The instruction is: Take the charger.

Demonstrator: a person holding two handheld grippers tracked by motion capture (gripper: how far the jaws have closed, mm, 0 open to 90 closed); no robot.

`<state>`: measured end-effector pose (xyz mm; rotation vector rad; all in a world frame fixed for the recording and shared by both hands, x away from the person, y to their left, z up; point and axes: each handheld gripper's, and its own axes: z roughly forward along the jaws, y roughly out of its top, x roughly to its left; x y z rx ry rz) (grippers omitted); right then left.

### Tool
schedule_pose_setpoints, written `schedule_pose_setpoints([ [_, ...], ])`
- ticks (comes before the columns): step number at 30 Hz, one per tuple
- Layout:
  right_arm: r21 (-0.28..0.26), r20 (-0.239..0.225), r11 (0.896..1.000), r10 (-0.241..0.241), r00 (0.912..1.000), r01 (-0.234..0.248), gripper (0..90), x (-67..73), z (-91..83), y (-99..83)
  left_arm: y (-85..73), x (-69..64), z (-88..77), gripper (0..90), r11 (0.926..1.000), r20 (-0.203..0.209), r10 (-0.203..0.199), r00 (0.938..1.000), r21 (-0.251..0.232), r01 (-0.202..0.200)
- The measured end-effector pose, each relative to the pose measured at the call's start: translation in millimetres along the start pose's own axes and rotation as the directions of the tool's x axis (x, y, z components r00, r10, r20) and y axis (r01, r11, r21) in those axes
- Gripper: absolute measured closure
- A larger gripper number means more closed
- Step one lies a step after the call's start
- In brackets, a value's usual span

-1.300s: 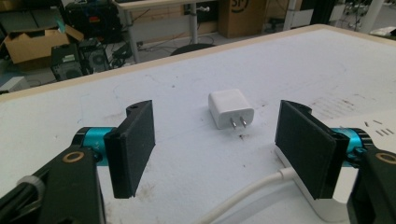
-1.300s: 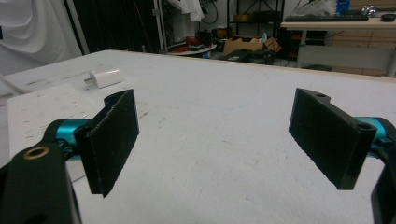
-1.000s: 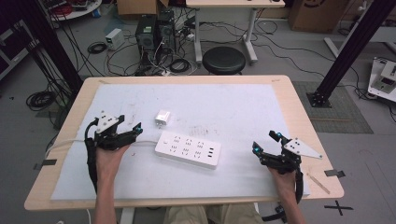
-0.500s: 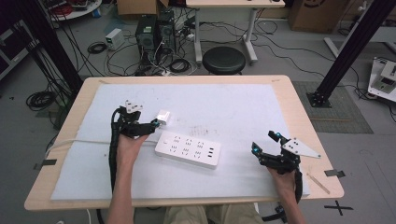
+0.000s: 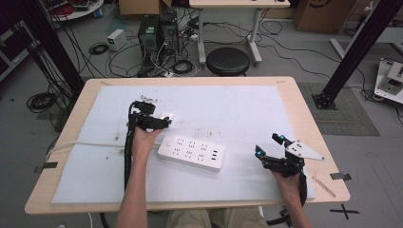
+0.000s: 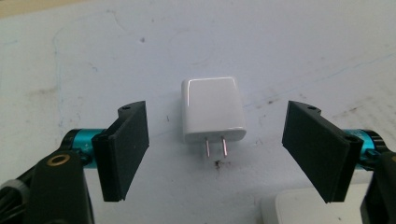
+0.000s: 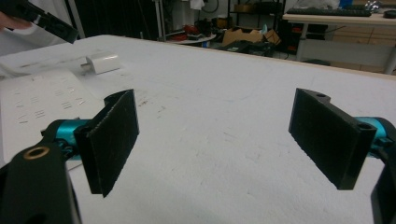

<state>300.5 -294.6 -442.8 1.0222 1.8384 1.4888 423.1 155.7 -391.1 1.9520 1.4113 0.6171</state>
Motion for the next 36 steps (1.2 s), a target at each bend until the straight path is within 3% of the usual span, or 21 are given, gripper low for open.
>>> schedule_pose_setpoints([
  [3, -0.001, 0.001, 1.0, -0.001, 1.0, 0.001, 16.3, -0.3, 0.0, 0.0, 5.3, -4.4, 10.4, 22.8, 0.9997, -0.026, 0.002, 0.9997, 0.023, -0.001],
  [8, 0.0, 0.002, 1.0, 0.002, 1.0, -0.002, 16.3, -0.3, 0.1, 0.0, 10.1, -8.2, 24.9, 22.8, 0.999, -0.034, 0.0, 0.9994, 0.045, 0.002],
  [9, 0.003, 0.001, 1.0, 0.007, 1.0, -0.007, 16.3, 0.2, 0.1, 0.0, 8.2, -8.8, 35.8, 22.8, 0.9969, -0.035, -0.009, 0.9994, 0.077, 0.012],
  [12, 0.001, 0.0, 1.0, 0.0, 1.0, 0.0, 16.3, -0.3, 0.4, 0.0, 6.0, -9.9, 44.3, 22.8, 0.9948, -0.039, -0.003, 0.9992, 0.102, 0.007],
  [15, 0.002, -0.002, 1.0, -0.001, 1.0, 0.001, 16.3, -0.3, 0.5, 0.0, 5.6, -10.8, 48.6, 22.8, 0.9942, -0.05, 0.012, 0.9987, 0.107, -0.007],
  [20, 0.002, -0.003, 1.0, -0.004, 1.0, 0.004, 16.3, -0.3, 0.7, 0.0, 4.2, -9.8, 53.3, 22.9, 0.9931, -0.051, 0.005, 0.9987, 0.117, 0.001],
  [25, 0.007, -0.003, 1.0, -0.001, 1.0, 0.001, 16.3, 0.2, 1.0, 0.0, 1.5, -5.7, 59.7, 24.1, 0.9926, -0.046, -0.011, 0.9989, 0.12, 0.016],
  [36, 0.019, 0.0, 1.0, -0.005, 1.0, 0.005, 16.3, 1.1, 1.7, 0.0, -0.4, -4.4, 64.1, 29.0, 0.991, -0.022, -0.004, 0.9997, 0.134, 0.006],
])
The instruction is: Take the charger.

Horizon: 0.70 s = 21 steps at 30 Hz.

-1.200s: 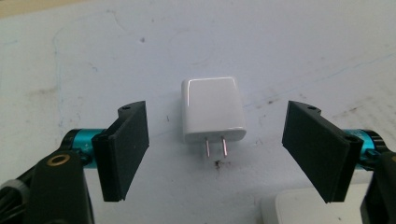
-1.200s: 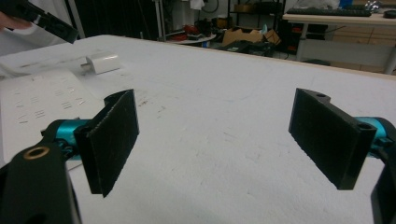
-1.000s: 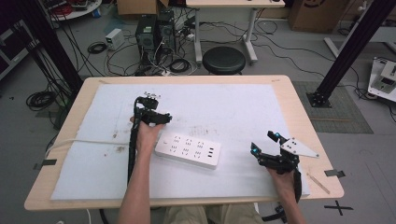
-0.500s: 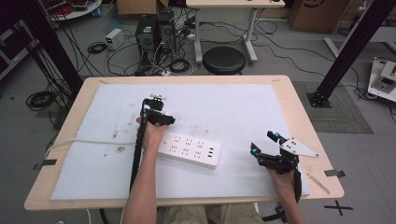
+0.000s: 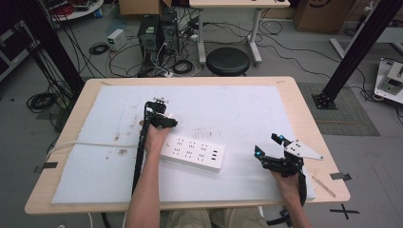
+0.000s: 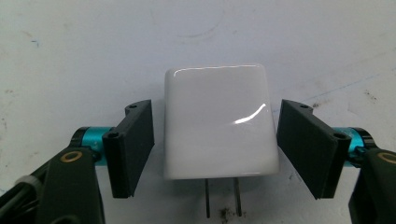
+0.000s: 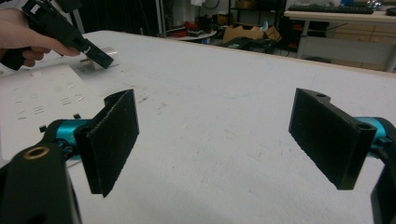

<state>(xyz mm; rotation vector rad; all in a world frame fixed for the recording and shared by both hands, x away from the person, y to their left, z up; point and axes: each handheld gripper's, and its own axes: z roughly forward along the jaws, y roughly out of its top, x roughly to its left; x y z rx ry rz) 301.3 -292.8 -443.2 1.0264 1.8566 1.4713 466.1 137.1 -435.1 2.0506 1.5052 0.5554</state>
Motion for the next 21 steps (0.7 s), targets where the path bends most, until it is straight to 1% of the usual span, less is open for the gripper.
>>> schedule_pose_setpoints([
  [4, -0.002, -0.002, 1.0, -0.011, 0.9999, 0.011, 16.3, -0.6, 0.4, 0.0, -0.1, -0.1, 0.2, 30.0, 1.0, 0.004, -0.001, 1.0, -0.001, 0.001],
  [10, -0.002, -0.002, 1.0, -0.009, 1.0, 0.009, 16.3, -0.3, 0.6, 0.0, 0.0, -1.1, -0.1, 36.1, 0.9999, 0.007, 0.009, 0.9999, -0.008, -0.009],
  [14, -0.002, -0.003, 1.0, -0.009, 1.0, 0.009, 16.3, -0.3, 0.6, 0.0, 0.1, -1.1, -0.3, 37.4, 0.9999, 0.007, 0.012, 0.9999, -0.007, -0.012],
  [15, -0.002, -0.002, 1.0, -0.009, 1.0, 0.009, 16.3, -0.3, 0.6, 0.0, 0.1, -0.7, -0.4, 37.4, 0.9998, 0.013, 0.016, 0.9998, -0.007, -0.016],
  [16, -0.002, -0.002, 1.0, -0.009, 1.0, 0.009, 16.3, -0.3, 0.6, 0.0, 0.1, -0.7, -0.4, 39.7, 0.9998, 0.013, 0.016, 0.9998, -0.007, -0.016],
  [17, -0.001, -0.002, 1.0, -0.009, 1.0, 0.009, 16.3, -0.3, 0.7, 0.0, 0.0, -1.2, -0.3, 39.7, 0.9999, 0.016, 0.012, 0.9998, -0.011, -0.012],
  [19, -0.002, -0.003, 1.0, -0.008, 1.0, 0.008, 16.3, -0.2, 0.6, 0.0, 0.0, -1.2, -0.6, 42.2, 0.9998, 0.017, 0.015, 0.9997, -0.01, -0.015],
  [21, -0.002, -0.003, 1.0, -0.009, 1.0, 0.009, 16.3, -0.3, 0.6, 0.0, -0.1, -1.4, -0.5, 42.2, 0.9998, 0.017, 0.014, 0.9998, -0.012, -0.014],
])
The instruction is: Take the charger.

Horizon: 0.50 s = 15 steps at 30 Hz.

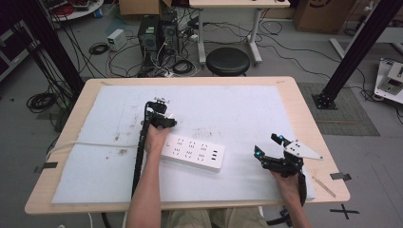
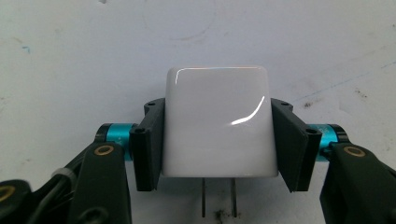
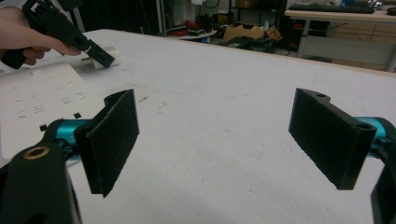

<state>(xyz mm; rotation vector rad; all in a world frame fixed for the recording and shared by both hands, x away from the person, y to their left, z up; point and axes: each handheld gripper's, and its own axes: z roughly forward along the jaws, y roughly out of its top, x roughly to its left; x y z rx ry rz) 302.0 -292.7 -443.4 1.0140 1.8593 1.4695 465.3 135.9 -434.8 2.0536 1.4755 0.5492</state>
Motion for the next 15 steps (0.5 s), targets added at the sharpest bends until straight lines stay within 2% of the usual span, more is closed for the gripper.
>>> schedule_pose_setpoints([
  [15, 0.0, -0.002, 1.0, 0.0, 1.0, 0.0, 16.3, 0.0, -0.4, 0.0, 0.1, -0.2, -0.3, 42.4, 1.0, -0.004, 0.0, 1.0, 0.002, 0.0],
])
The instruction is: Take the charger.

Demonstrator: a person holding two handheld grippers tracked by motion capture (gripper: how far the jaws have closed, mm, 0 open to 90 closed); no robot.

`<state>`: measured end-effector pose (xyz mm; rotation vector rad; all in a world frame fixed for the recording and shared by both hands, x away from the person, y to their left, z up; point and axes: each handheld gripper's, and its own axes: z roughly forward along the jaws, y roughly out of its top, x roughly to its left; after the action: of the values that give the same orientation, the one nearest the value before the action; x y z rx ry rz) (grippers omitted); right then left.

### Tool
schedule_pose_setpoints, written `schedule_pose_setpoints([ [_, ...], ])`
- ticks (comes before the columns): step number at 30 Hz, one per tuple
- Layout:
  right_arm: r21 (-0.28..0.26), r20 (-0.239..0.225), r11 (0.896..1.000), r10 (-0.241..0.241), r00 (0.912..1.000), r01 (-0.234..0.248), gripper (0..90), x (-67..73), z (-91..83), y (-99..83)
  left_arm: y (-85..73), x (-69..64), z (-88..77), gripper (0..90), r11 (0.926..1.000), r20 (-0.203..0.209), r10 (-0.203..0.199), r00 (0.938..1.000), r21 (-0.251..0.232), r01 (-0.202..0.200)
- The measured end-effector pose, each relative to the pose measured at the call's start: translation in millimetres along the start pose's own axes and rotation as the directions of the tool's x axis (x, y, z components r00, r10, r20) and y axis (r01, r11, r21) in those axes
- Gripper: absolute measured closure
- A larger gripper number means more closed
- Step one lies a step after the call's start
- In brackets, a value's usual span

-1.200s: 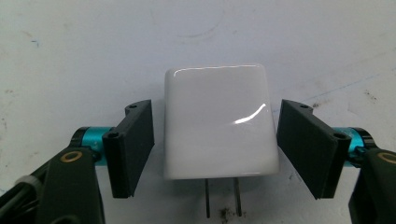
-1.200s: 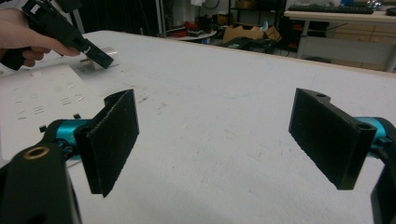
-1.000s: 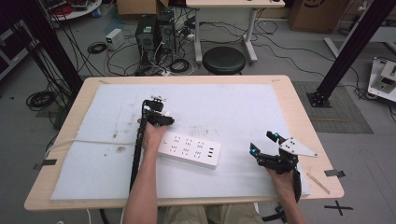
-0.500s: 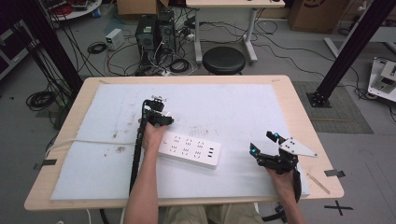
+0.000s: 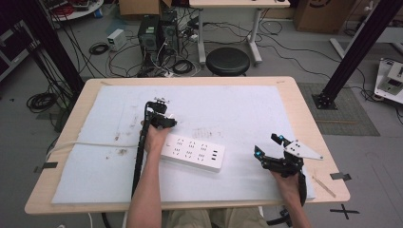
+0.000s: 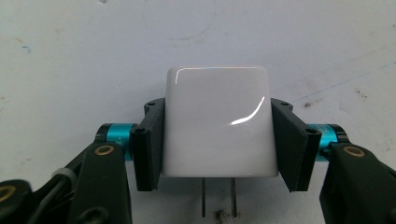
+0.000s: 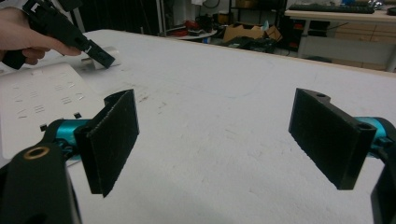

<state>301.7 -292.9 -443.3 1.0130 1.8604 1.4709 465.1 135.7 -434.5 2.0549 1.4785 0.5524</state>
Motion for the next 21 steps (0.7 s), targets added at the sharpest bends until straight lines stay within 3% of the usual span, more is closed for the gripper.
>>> schedule_pose_setpoints([
  [12, 0.006, 0.005, 1.0, 0.001, 1.0, -0.001, 16.3, 0.6, 0.3, -0.1, 1.4, -1.5, -5.7, 42.5, 0.9998, 0.012, 0.011, 0.9999, -0.019, -0.011],
  [21, -0.006, 0.002, 1.0, 0.003, 1.0, -0.003, 16.3, 0.0, -0.3, 0.1, 3.9, -6.4, -24.8, 42.4, 0.9975, 0.014, 0.048, 0.9987, -0.053, -0.047],
])
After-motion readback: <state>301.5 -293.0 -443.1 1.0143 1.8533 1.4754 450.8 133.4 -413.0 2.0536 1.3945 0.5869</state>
